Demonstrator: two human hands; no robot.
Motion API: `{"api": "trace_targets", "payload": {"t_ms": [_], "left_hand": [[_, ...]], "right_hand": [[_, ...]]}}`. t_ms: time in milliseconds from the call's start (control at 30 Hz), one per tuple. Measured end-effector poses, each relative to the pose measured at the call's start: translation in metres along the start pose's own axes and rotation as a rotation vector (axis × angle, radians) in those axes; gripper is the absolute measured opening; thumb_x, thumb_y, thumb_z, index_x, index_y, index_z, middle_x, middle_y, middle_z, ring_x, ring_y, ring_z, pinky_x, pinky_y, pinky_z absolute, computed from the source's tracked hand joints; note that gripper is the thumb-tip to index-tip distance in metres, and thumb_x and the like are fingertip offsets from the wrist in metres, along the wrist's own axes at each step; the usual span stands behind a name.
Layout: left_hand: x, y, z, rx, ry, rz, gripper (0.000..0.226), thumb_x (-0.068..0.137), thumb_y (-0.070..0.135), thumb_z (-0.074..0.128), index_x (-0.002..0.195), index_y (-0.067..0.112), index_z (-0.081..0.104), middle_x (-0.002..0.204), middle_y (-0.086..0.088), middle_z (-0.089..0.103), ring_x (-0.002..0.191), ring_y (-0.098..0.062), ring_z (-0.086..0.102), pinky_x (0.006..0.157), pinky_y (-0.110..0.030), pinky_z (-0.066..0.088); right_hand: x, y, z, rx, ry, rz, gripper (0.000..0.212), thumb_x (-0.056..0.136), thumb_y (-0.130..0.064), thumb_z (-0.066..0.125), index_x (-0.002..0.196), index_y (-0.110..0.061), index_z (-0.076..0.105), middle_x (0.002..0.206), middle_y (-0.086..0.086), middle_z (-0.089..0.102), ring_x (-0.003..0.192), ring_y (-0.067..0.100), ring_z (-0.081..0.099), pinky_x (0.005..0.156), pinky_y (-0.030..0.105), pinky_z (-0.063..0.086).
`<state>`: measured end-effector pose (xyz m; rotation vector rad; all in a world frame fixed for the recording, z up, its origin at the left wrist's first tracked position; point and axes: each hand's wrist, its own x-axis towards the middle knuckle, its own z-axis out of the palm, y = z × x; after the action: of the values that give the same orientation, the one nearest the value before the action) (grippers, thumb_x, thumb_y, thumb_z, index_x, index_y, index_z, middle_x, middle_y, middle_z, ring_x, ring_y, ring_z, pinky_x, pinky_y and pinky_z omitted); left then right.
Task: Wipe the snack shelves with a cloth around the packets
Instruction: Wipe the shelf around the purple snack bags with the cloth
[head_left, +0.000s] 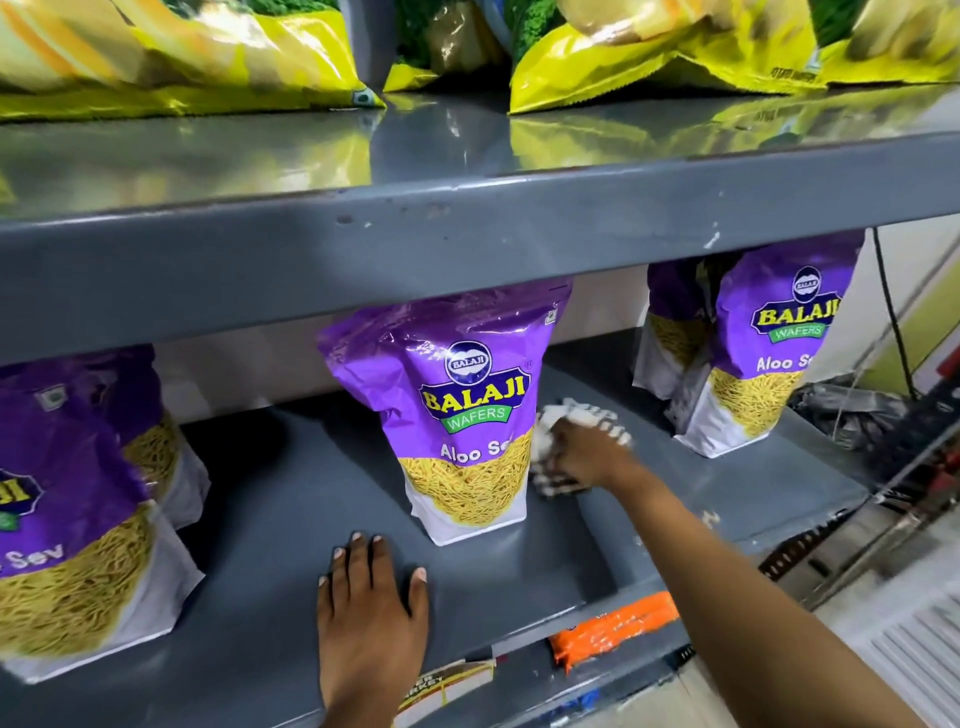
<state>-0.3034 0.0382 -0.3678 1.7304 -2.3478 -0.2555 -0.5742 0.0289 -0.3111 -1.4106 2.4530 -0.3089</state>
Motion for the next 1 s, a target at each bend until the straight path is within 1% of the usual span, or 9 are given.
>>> {"api": "trace_targets", "payload": {"t_ms": [100, 233, 333, 433, 700, 800, 867, 933, 1000], "left_hand": [[0.0, 0.0, 0.001, 0.003, -0.003, -0.004, 0.063, 0.077, 0.043, 0.034, 0.108, -0.003, 0.062, 0.115, -0.026, 0.062, 0.106, -0.045, 0.057, 0.085, -0.058, 0.044], [0.001, 0.001, 0.002, 0.002, 0.0, -0.002, 0.063, 0.075, 0.042, 0.035, 0.107, -0.005, 0.062, 0.113, -0.027, 0.062, 0.102, -0.046, 0.058, 0.082, -0.06, 0.044], [0.002, 0.001, 0.005, -0.007, 0.013, -0.002, 0.064, 0.074, 0.043, 0.035, 0.107, -0.005, 0.062, 0.114, -0.027, 0.062, 0.103, -0.046, 0.058, 0.083, -0.06, 0.044], [0.002, 0.001, 0.005, -0.011, 0.034, 0.003, 0.064, 0.075, 0.043, 0.035, 0.107, -0.005, 0.062, 0.114, -0.027, 0.061, 0.104, -0.047, 0.057, 0.084, -0.061, 0.043], [-0.001, 0.0, 0.005, -0.035, 0.06, 0.01, 0.066, 0.074, 0.045, 0.034, 0.11, -0.004, 0.06, 0.118, -0.028, 0.059, 0.108, -0.048, 0.053, 0.089, -0.06, 0.04], [-0.001, -0.001, 0.005, -0.025, 0.06, 0.026, 0.067, 0.075, 0.045, 0.033, 0.11, -0.006, 0.059, 0.118, -0.03, 0.058, 0.109, -0.049, 0.052, 0.089, -0.061, 0.039], [-0.001, -0.001, 0.005, -0.026, 0.069, 0.031, 0.067, 0.075, 0.045, 0.033, 0.11, -0.006, 0.058, 0.118, -0.031, 0.057, 0.108, -0.05, 0.051, 0.09, -0.061, 0.038], [-0.001, -0.001, 0.004, -0.038, 0.081, 0.032, 0.068, 0.074, 0.045, 0.033, 0.109, -0.007, 0.059, 0.118, -0.031, 0.057, 0.108, -0.051, 0.051, 0.09, -0.062, 0.038], [-0.003, 0.001, 0.005, -0.057, 0.094, 0.032, 0.068, 0.073, 0.045, 0.033, 0.108, -0.008, 0.059, 0.117, -0.033, 0.057, 0.107, -0.052, 0.051, 0.089, -0.062, 0.037]], "right_hand": [[-0.003, -0.004, 0.006, -0.021, -0.155, 0.056, 0.042, 0.089, -0.022, 0.042, 0.131, -0.02, 0.042, 0.135, 0.016, 0.051, 0.121, 0.035, 0.05, 0.101, 0.044, 0.043], [0.021, 0.009, -0.016, -0.044, 0.065, 0.131, 0.042, 0.088, -0.035, 0.041, 0.127, -0.025, 0.052, 0.135, 0.012, 0.053, 0.126, 0.034, 0.046, 0.107, 0.042, 0.036], [0.038, 0.007, -0.01, -0.011, -0.183, 0.019, 0.054, 0.086, -0.031, 0.05, 0.138, -0.026, 0.038, 0.153, 0.009, 0.028, 0.141, 0.035, 0.021, 0.117, 0.044, 0.024], [0.039, 0.012, -0.001, 0.061, -0.194, 0.084, 0.066, 0.084, -0.038, 0.057, 0.142, -0.029, 0.029, 0.159, 0.002, 0.009, 0.146, 0.03, 0.0, 0.119, 0.05, 0.015], [-0.001, 0.04, 0.003, 0.121, -0.095, 0.163, 0.07, 0.081, -0.042, 0.06, 0.14, -0.019, 0.029, 0.152, 0.002, 0.031, 0.144, 0.025, 0.017, 0.116, 0.044, 0.025], [-0.03, 0.05, 0.003, 0.105, -0.103, 0.166, 0.064, 0.085, -0.04, 0.055, 0.141, -0.021, 0.03, 0.154, 0.0, 0.026, 0.144, 0.024, 0.017, 0.117, 0.039, 0.022], [-0.048, 0.056, 0.003, 0.072, -0.191, 0.179, 0.061, 0.085, -0.039, 0.05, 0.14, -0.019, 0.033, 0.155, 0.004, 0.024, 0.145, 0.024, 0.016, 0.117, 0.035, 0.018], [-0.061, 0.053, -0.003, 0.155, -0.251, 0.186, 0.057, 0.078, -0.04, 0.051, 0.129, -0.014, 0.049, 0.147, 0.013, 0.038, 0.139, 0.028, 0.029, 0.112, 0.036, 0.028], [-0.068, 0.038, -0.007, 0.41, -0.137, 0.167, 0.029, 0.081, -0.028, 0.057, 0.103, -0.01, 0.065, 0.126, 0.017, 0.059, 0.127, 0.034, 0.047, 0.101, 0.037, 0.039]]}}
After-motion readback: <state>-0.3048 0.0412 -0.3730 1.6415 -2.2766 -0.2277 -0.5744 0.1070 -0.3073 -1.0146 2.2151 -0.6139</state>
